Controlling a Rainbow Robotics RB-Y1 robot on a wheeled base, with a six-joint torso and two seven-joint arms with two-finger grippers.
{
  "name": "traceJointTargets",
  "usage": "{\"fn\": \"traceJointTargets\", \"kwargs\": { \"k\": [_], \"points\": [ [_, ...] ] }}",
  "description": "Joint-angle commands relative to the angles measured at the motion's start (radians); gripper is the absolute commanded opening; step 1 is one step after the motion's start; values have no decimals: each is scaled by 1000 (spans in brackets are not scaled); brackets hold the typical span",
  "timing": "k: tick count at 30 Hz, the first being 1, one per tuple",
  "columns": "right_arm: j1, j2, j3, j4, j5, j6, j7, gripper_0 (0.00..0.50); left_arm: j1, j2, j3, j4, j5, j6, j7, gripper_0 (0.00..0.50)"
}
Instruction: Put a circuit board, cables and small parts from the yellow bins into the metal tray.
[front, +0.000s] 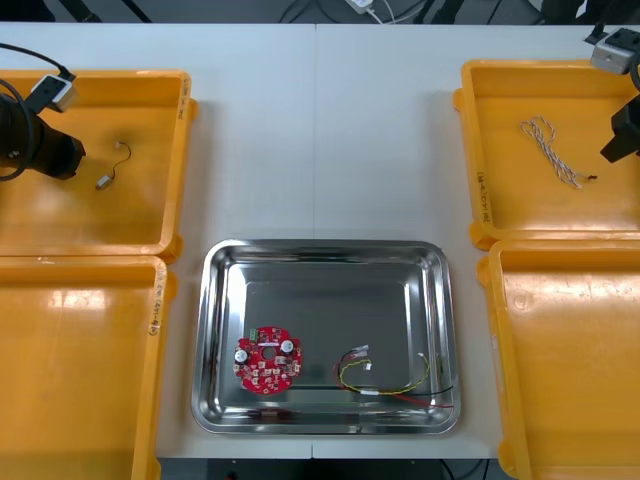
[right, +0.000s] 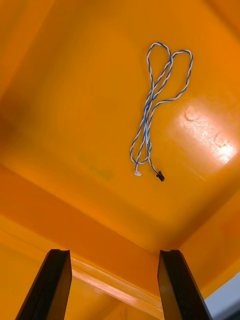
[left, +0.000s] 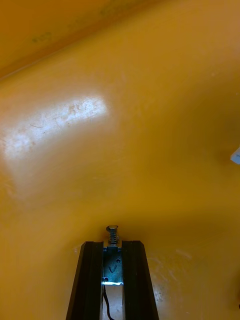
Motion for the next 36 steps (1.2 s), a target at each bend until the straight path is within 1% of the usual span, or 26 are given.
{"fn": "traceJointTargets", "kwargs": {
  "k": [1,5,10,11,17,18,20,22,27,29,35,36],
  "points": [
    [-67,-37,-29,52,11,-5,31,500,22,1,-9,-10,13,-9,-55,0],
    [-98,-15,-29,92,33,-28,44,500,19,17,-9,-12,17,-3,-58,0],
    [-155,23,-31,166,82,-41,63,500,3,40,-9,-38,25,54,-58,0],
    [-175,34,-29,200,96,-57,70,500,-6,50,-9,-46,28,78,-58,1],
    [-229,61,-29,318,122,-126,90,500,-20,83,-9,-84,39,137,-46,0],
    [-229,61,-29,318,122,-126,90,500,-20,83,-9,-84,39,137,-46,0],
    [-232,74,-29,347,130,-167,103,500,-23,100,-3,-107,42,163,-36,0],
    [-232,77,-29,358,130,-183,107,500,-21,104,4,-113,45,173,-33,1],
    [-232,81,21,393,133,-252,138,500,-23,119,51,-165,45,255,-12,0],
    [-232,81,44,396,136,-279,140,500,-21,124,79,-197,37,307,3,0],
    [-245,92,49,482,126,-350,159,500,-21,139,137,-285,26,423,42,1],
    [-248,95,49,499,126,-364,167,500,-21,141,148,-306,25,448,65,1]
  ]
}}
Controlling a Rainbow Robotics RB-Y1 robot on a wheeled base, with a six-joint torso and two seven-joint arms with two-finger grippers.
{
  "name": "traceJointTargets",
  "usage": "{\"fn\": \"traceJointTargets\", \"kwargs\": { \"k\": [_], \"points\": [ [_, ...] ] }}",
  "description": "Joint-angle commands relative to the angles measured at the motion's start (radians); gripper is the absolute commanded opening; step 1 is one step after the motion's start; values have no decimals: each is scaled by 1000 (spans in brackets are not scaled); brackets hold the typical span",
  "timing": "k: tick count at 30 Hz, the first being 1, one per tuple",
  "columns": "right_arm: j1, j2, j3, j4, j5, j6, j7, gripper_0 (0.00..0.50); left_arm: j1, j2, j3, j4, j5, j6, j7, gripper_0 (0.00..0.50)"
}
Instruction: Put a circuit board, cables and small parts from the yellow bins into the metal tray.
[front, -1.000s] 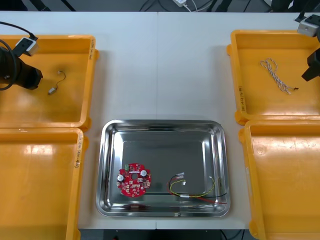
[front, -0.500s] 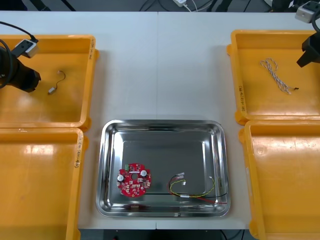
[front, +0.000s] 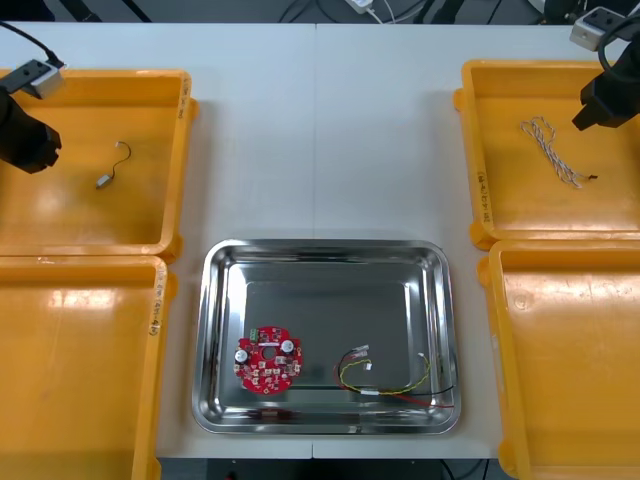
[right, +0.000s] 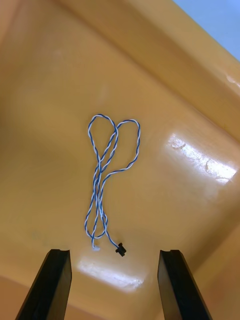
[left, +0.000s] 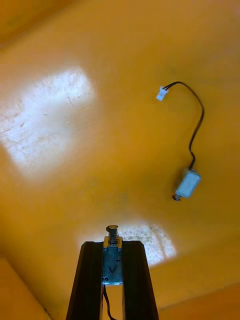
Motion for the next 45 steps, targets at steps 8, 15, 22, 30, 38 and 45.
{"fn": "traceJointTargets", "kwargs": {
  "k": [8,15,22,30,38,45],
  "points": [
    [-72,30,12,132,-4,-123,82,500,-21,65,103,-260,-34,217,236,1],
    [-96,47,12,262,-35,-206,140,500,-21,48,117,-416,-32,324,391,0],
    [-100,61,15,333,-38,-266,208,500,-3,-1,125,-578,-43,398,560,0],
    [-100,64,105,333,-27,-286,195,500,26,-68,125,-722,-58,440,700,0],
    [-124,82,99,443,-30,-338,215,500,49,-160,65,-835,-116,440,832,0],
    [-133,93,98,466,-28,-347,220,500,80,-243,-42,-901,-227,440,954,0]
  ]
}}
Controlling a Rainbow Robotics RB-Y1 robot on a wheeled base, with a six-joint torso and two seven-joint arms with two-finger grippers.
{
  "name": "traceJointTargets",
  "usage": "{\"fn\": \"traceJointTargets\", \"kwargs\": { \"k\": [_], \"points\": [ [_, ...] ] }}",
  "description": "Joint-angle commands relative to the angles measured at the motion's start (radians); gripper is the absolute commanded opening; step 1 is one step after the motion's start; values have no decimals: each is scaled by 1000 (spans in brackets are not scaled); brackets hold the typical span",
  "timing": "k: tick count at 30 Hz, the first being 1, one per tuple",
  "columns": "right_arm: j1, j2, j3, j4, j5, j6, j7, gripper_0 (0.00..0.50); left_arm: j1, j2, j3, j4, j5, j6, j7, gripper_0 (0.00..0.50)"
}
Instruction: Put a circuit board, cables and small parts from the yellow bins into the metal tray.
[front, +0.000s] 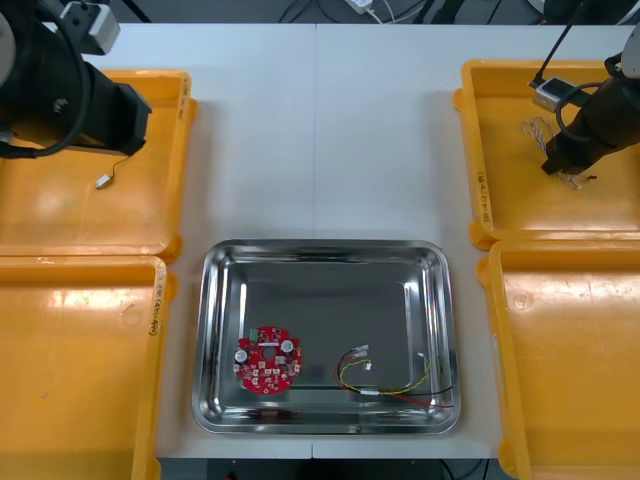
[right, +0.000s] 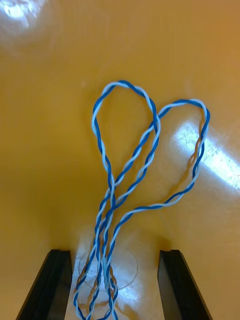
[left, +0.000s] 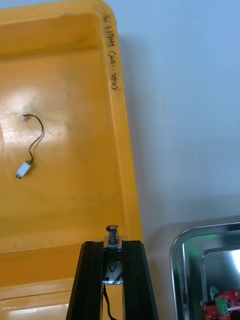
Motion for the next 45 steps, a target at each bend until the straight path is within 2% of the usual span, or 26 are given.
{"fn": "traceJointTargets", "kwargs": {
  "k": [1,14,20,30,31,32,33,35,36,45],
  "points": [
    [-53,17,-1,-5,-1,-13,4,500,33,-65,-84,-65,-77,7,55,1],
    [-42,35,0,-5,-5,-16,2,500,79,-181,-275,-88,-204,7,243,0],
    [-33,34,0,-5,-14,-19,8,500,102,-209,-340,-95,-239,7,320,0],
    [-21,34,0,-5,-14,-22,19,496,166,-235,-419,-94,-308,-23,372,0],
    [-19,34,0,-5,-14,-22,17,426,171,-235,-430,-94,-313,-28,378,0],
    [-18,34,-1,-5,-14,-23,19,321,174,-237,-441,-94,-319,-33,384,1],
    [-18,34,0,-5,-14,-25,20,269,177,-238,-446,-94,-322,-36,388,0],
    [-15,34,0,-5,-14,-28,20,62,183,-241,-461,-94,-336,-52,401,0],
    [-13,34,0,-5,-16,-31,22,0,188,-241,-467,-92,-340,-63,409,0],
    [-10,32,-1,-5,-19,-42,30,0,217,-249,-501,-92,-382,-128,440,0]
  ]
}}
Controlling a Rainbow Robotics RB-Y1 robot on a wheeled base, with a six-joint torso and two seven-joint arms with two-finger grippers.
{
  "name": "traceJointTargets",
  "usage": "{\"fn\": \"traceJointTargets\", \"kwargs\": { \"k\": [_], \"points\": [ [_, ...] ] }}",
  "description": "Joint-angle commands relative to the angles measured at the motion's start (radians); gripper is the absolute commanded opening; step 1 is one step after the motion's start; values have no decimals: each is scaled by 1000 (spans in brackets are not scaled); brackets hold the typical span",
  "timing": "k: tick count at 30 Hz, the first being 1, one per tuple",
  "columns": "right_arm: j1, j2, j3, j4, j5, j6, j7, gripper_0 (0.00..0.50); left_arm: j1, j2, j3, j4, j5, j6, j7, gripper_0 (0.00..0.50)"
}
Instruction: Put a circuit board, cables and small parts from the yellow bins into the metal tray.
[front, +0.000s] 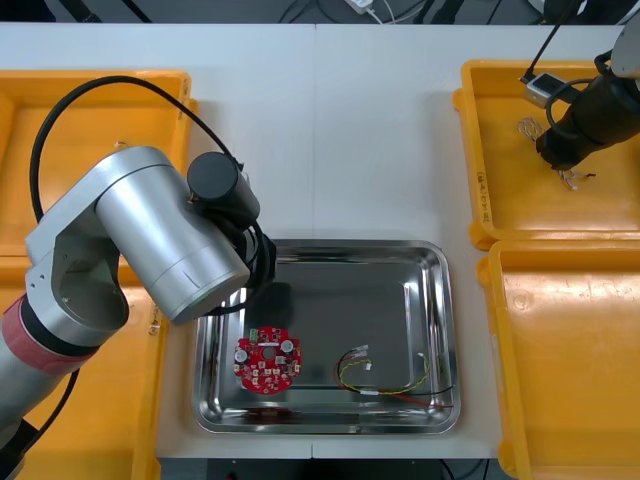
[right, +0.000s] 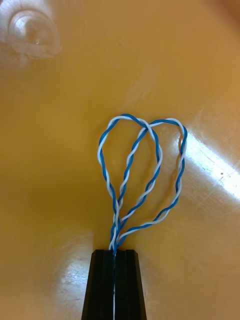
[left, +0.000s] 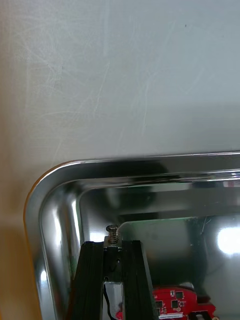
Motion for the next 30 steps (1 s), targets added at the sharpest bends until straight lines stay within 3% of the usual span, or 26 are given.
{"fn": "traceJointTargets", "kwargs": {
  "k": [1,7,30],
  "points": [
    [-5,12,0,-5,-12,-12,28,0,28,-28,-30,-33,-30,-34,105,1],
    [-5,2,-1,-48,-17,14,31,0,45,-28,-48,-24,-51,-56,110,1],
    [-5,-46,-129,-407,76,476,-7,0,65,-24,-87,-1,-70,-109,133,8]
  ]
}}
